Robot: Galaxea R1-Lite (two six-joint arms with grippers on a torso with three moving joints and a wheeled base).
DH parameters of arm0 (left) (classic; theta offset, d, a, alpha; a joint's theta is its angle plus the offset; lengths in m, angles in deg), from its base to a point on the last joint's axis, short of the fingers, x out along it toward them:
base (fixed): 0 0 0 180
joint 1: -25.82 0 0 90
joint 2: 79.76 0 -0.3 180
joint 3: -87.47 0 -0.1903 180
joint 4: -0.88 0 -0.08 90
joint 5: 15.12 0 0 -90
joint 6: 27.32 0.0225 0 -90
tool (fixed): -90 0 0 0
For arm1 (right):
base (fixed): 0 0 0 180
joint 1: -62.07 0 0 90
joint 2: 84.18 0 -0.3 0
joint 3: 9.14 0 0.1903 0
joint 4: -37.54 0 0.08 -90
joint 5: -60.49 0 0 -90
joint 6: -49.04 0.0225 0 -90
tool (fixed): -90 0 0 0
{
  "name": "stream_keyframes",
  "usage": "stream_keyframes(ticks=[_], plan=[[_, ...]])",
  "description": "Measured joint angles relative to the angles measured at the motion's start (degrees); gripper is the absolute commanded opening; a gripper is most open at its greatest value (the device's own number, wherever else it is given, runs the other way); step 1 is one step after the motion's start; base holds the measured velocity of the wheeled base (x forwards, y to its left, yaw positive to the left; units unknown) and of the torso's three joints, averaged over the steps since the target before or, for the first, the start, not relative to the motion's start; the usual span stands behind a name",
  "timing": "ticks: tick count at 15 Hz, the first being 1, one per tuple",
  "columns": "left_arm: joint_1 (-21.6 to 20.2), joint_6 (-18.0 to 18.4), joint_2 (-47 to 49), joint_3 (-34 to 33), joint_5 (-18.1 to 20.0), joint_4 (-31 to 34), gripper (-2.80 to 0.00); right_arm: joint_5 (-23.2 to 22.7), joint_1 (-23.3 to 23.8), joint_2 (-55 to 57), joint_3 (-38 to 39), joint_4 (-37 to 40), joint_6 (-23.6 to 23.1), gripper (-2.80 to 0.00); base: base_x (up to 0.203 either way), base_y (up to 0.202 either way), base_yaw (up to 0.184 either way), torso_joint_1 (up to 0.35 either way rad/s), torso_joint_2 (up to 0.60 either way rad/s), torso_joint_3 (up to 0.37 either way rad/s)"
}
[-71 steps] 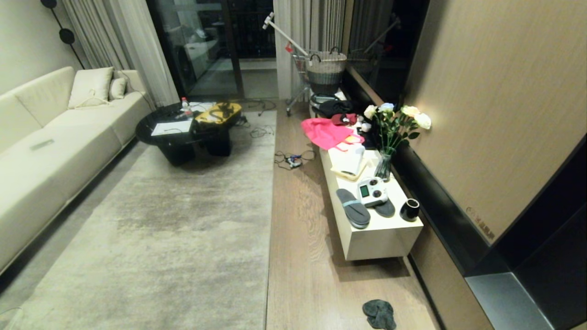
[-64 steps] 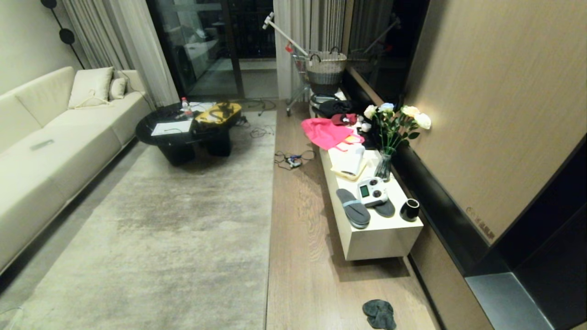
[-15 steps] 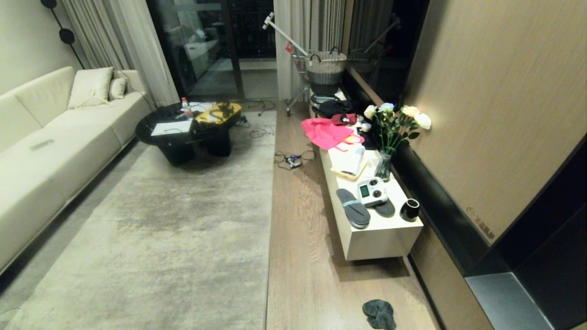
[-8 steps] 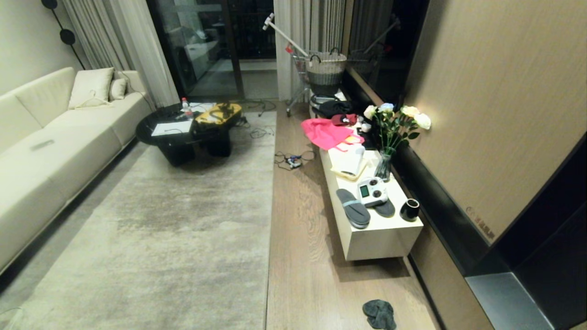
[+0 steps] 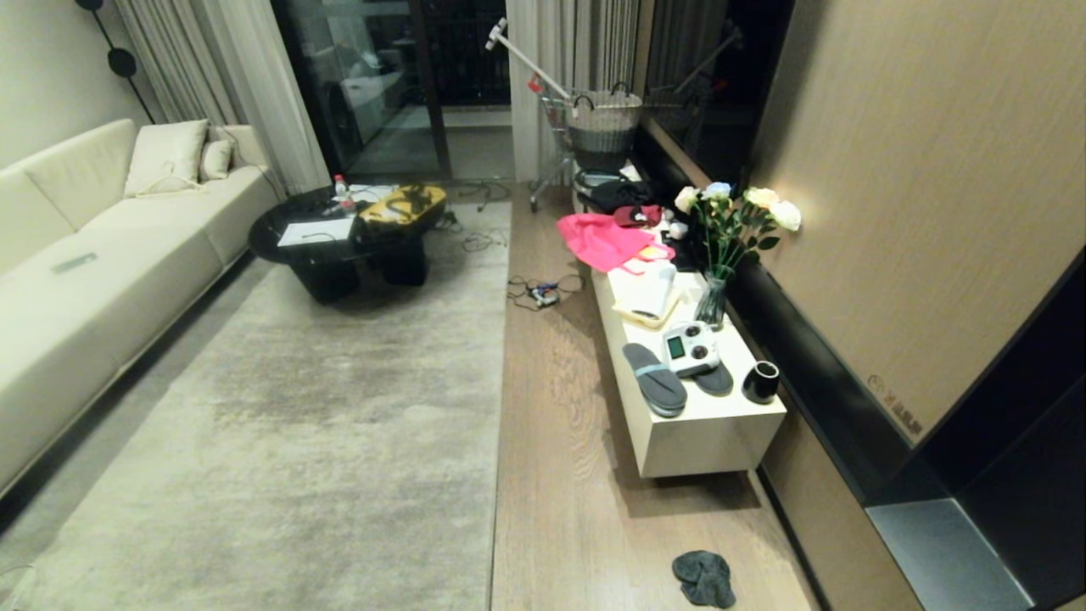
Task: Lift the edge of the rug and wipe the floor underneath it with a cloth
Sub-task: Pick up the rag
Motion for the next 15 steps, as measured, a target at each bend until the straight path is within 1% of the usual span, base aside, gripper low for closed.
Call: stream_keyframes(ticks=[15], plan=[[0.00,0.00,0.00,0.00,-0.01,0.00,-2.80,0.07,0.00,0.07,0.00,0.02,0.22,-2.80,0.000,0.000,0.000,-0.129,0.33,0.191]])
